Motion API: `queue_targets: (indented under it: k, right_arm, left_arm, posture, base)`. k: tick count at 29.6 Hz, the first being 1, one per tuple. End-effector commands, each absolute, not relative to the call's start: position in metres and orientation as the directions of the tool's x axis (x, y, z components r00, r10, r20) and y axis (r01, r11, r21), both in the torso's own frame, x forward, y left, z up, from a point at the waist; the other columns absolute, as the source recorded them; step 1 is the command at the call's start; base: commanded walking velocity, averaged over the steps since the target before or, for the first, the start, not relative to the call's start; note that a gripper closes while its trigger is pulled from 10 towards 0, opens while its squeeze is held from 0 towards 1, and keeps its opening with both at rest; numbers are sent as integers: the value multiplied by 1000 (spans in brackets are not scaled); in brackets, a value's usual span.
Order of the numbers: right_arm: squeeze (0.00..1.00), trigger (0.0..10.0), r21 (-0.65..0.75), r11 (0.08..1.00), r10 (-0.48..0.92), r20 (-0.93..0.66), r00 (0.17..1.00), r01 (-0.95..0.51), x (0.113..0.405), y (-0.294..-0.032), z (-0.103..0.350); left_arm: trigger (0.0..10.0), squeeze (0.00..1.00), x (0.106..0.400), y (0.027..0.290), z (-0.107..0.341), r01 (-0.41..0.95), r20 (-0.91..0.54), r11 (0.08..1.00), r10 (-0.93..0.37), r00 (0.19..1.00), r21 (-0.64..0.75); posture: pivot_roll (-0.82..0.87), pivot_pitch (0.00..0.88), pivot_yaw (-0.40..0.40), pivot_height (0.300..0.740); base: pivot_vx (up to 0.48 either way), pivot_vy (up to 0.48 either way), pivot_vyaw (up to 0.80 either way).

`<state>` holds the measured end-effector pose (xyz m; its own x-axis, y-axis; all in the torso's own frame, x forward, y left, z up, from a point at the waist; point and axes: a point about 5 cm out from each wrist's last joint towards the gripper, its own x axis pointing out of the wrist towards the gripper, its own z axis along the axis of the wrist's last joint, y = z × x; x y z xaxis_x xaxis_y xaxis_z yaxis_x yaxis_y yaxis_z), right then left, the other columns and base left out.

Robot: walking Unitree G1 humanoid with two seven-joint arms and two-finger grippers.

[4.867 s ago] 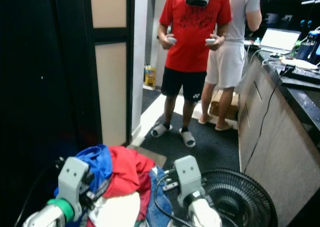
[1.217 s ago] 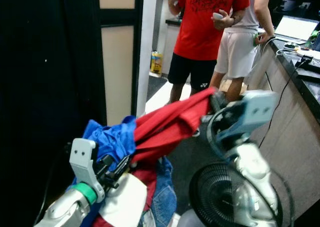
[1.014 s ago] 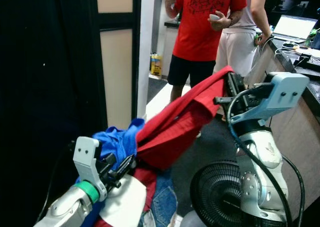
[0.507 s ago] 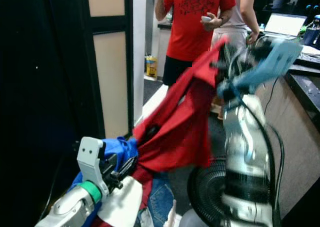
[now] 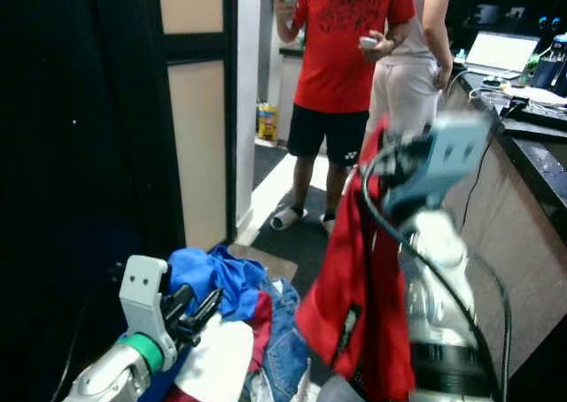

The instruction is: Clothes washing

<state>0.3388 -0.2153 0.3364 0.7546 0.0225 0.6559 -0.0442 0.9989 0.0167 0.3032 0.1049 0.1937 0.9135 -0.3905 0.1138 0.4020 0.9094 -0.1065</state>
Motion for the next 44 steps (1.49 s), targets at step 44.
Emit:
queue_targets:
  k: [44]
  right_arm:
    - [0,10000,-106,986,-16,716,697,131,295,-201,335]
  left_arm:
    - [10000,0,287,149,266,245,329,969,-225,917,-21]
  posture:
    - [53,38,35,740]
  base:
    - [0,0,0]
